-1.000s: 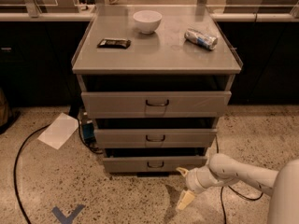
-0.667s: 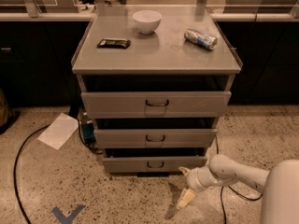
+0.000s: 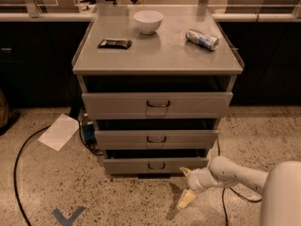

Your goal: Open bottom drawer

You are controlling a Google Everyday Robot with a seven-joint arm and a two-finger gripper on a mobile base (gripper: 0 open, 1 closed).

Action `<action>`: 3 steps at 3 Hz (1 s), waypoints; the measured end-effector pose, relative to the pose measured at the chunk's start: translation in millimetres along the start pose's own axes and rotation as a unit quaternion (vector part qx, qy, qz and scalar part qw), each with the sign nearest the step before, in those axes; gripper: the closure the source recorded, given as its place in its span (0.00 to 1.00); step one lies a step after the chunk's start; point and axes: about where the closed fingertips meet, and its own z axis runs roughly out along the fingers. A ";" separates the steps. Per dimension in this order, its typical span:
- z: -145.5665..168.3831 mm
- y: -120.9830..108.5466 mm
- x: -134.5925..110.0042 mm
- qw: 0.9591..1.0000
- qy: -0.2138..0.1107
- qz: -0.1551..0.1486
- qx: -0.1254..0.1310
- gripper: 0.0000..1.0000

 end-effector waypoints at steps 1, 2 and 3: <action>4.5 -31.9 -3.2 0.999 0.006 -0.024 0.026 0.00; -0.3 -70.1 -11.1 0.997 0.015 -0.051 0.051 0.00; 1.6 -69.2 -10.8 0.997 0.016 -0.051 0.049 0.00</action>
Offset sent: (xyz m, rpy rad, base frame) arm 0.1142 -0.0140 0.0155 -0.0963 -0.2143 0.0283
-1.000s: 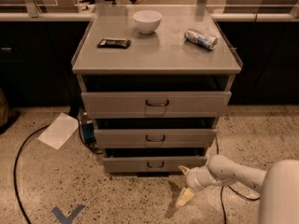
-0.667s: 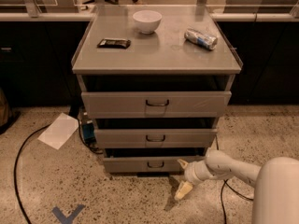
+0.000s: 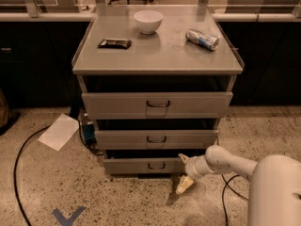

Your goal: Open bottom drawer

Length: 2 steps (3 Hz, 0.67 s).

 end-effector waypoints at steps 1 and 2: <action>16.6 -3.6 10.1 1.000 0.002 0.001 -0.007 0.00; 49.5 -30.9 40.5 1.000 0.018 0.001 -0.015 0.00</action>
Offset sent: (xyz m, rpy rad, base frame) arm 0.0428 -0.0121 -0.0652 -0.0543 0.0235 0.0205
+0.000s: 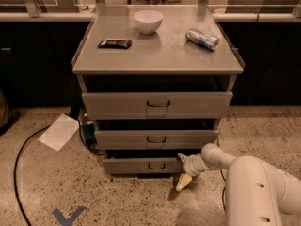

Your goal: Open bottom drawer

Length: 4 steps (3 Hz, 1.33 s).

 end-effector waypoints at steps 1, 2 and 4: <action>11.9 -1.0 1.3 1.000 -0.005 -0.001 0.000 0.00; 31.6 -18.2 -5.3 1.000 -0.013 -0.018 -0.004 0.00; 43.0 -23.8 -2.0 1.000 -0.017 -0.010 -0.011 0.00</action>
Offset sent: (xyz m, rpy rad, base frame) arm 0.0485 0.0328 -0.0309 0.0338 -0.0360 0.0774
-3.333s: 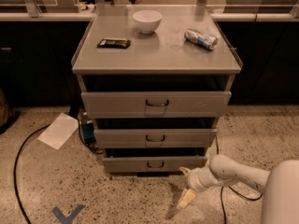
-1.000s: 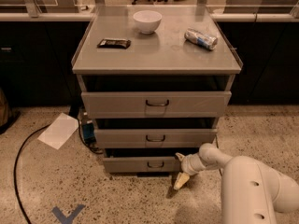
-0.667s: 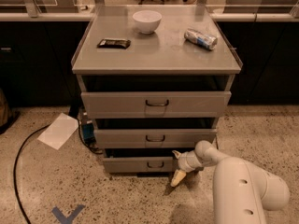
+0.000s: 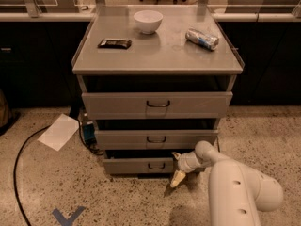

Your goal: Open bottom drawer

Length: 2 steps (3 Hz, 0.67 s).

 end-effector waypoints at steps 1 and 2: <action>19.8 0.1 10.3 0.999 -0.008 0.025 -0.025 0.00; 24.9 3.3 13.2 0.998 -0.011 0.039 -0.044 0.00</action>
Offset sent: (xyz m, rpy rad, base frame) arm 0.0091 -0.0033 -0.0490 0.0585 0.2091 -0.0085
